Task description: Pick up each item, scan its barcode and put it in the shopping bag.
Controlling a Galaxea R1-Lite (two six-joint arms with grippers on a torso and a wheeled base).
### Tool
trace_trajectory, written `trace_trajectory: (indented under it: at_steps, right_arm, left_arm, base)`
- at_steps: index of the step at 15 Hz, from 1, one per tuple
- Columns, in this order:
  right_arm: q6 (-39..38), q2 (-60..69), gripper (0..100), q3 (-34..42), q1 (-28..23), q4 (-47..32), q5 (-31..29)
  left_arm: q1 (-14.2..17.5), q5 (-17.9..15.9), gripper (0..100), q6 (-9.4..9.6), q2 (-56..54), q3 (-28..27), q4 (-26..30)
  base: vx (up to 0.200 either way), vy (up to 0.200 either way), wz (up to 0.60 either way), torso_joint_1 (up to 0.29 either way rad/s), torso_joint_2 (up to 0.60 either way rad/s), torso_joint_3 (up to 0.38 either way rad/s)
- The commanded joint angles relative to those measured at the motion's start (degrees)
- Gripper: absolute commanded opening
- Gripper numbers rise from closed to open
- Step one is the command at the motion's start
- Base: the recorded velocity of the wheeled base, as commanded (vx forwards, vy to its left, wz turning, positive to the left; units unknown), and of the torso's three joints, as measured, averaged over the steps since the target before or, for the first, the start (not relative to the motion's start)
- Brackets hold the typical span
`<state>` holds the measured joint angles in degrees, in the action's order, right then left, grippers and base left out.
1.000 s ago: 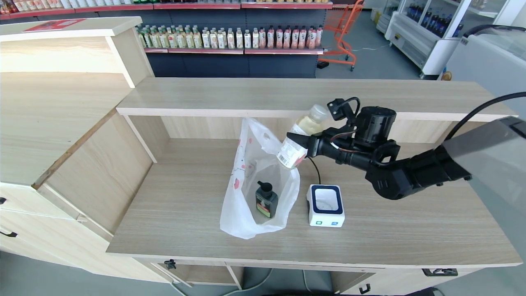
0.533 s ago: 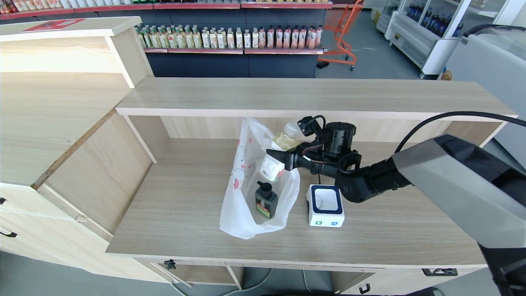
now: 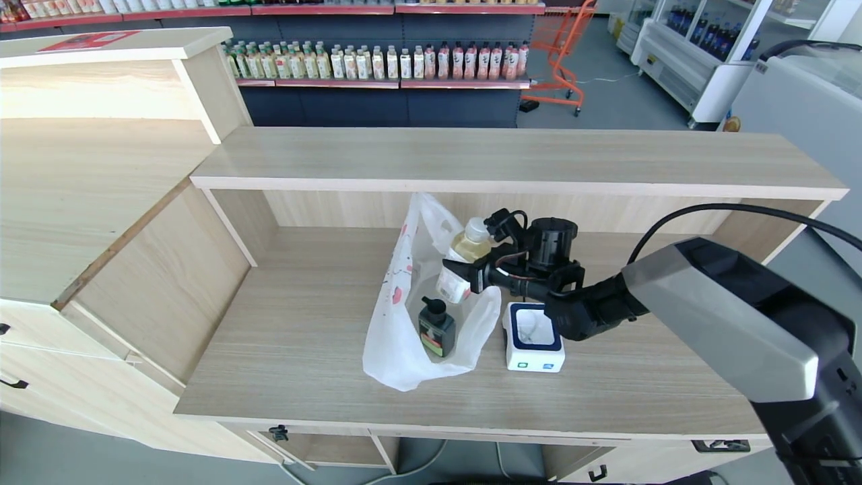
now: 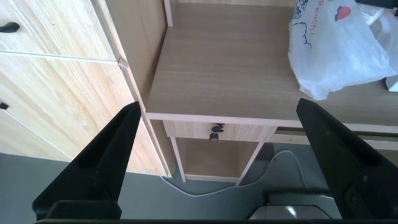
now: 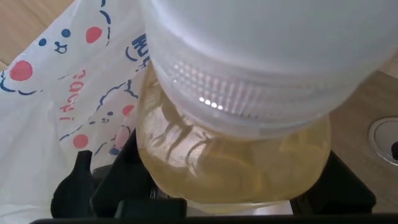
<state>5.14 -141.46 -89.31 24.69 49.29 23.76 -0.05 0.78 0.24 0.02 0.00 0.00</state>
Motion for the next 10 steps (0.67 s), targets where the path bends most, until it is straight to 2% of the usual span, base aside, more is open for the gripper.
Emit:
trace_trajectory:
  at_steps: [1,8,9,10]
  right_arm:
    - [0.04,-1.36,0,-0.25,0.19,0.37,0.06]
    - [0.92,-3.21,0,-0.34,0.27,1.51,0.06]
    - [0.92,-3.3,100,-0.34,0.19,1.51,0.06]
    - [0.92,-3.3,100,-0.34,0.19,1.51,-0.03]
  left_arm:
    - [-0.04,0.01,100,0.02,-0.02,0.0,0.0]
    - [0.05,0.01,100,0.02,-0.02,0.0,0.0]
    - [0.05,0.01,100,-0.07,-0.02,0.0,0.0]
    - [-0.04,-0.08,100,-0.07,-0.02,0.0,0.0]
  base:
    - [0.0,0.0,0.0,0.0,0.0,0.0]
    - [0.0,0.0,0.0,0.0,0.0,0.0]
    - [0.0,0.0,0.0,0.0,0.0,0.0]
    - [0.0,0.0,0.0,0.0,0.0,0.0]
